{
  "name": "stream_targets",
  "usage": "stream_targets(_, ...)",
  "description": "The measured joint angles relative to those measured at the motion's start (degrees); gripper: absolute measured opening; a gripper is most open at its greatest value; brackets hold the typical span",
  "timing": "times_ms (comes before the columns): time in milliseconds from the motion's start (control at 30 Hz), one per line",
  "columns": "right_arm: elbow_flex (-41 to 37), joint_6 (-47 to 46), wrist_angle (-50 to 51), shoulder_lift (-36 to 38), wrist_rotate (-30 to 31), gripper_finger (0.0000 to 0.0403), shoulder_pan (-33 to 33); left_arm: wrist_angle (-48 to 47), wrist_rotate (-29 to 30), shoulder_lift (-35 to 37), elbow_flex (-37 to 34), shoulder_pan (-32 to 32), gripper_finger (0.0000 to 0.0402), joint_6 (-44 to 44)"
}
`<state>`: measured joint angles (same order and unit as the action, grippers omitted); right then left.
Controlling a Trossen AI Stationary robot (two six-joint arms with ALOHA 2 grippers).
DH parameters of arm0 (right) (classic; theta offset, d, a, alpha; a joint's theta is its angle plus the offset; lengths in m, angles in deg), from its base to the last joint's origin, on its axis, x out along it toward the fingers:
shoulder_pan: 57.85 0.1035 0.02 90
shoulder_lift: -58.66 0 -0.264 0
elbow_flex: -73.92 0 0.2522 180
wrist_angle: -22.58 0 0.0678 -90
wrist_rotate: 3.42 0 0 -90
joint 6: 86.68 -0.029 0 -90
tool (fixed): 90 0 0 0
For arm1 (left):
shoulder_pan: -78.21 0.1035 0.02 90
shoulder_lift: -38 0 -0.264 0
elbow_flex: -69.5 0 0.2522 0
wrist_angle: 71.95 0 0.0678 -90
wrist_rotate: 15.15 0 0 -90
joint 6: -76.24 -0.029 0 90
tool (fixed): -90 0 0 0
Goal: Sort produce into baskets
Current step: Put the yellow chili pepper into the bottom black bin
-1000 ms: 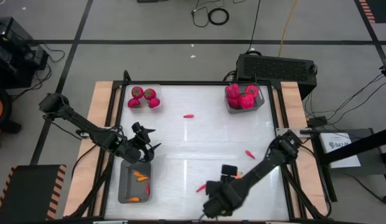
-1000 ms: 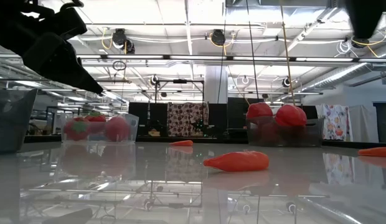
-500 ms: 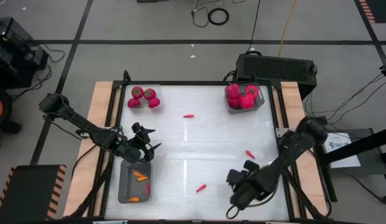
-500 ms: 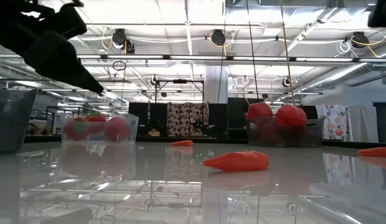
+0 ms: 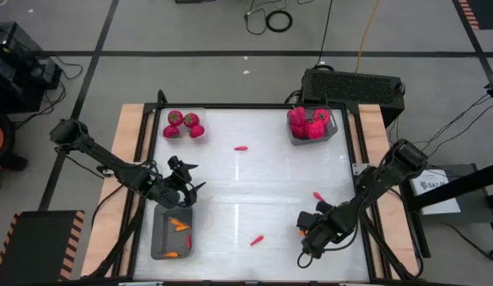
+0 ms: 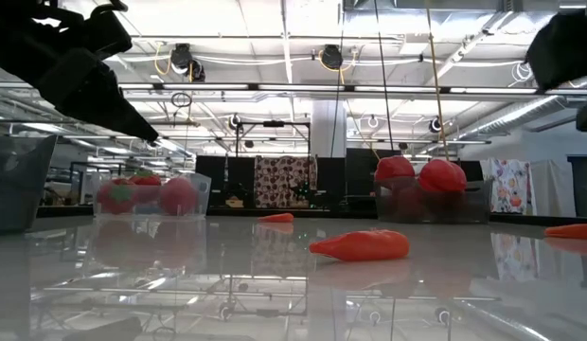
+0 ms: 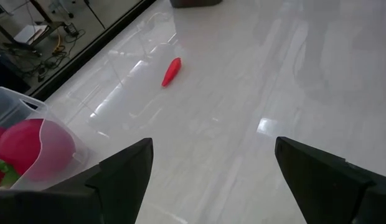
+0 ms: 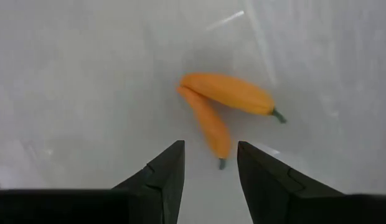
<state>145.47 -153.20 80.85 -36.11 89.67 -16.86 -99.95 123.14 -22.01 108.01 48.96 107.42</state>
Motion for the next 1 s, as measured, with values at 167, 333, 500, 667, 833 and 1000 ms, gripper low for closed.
stream_targets(167, -2.4, -0.3, -3.6, -0.2, 0.0, 0.0139, -0.6, 0.0, 0.1, 0.0, 0.0, 0.0, 0.0343, 0.0)
stream_targets(333, -5.5, 0.1, -10.1, -1.8, -0.1, 0.0139, -0.5, -0.1, 0.3, 0.0, 0.0, 0.0, 0.0343, 0.0)
stream_targets(500, -5.9, 0.4, -10.0, -2.7, -0.9, 0.0117, -0.6, -0.1, 0.3, 0.0, 0.0, 0.0, 0.0343, 0.0)
stream_targets(667, -3.6, 1.0, -6.1, -2.6, -1.7, 0.0050, -1.1, -0.3, 0.4, 0.0, 0.0, 0.0, 0.0343, 0.0)
stream_targets(833, 1.2, -0.2, -6.2, -1.7, -2.1, 0.0008, -2.2, -0.3, 0.6, 0.0, 0.0, 0.0, 0.0343, 0.0)
stream_targets(1000, 5.9, 2.9, -17.4, -1.8, 6.3, 0.0022, -4.0, -0.2, 1.0, 0.0, 0.0, 0.0, 0.0343, 0.0)
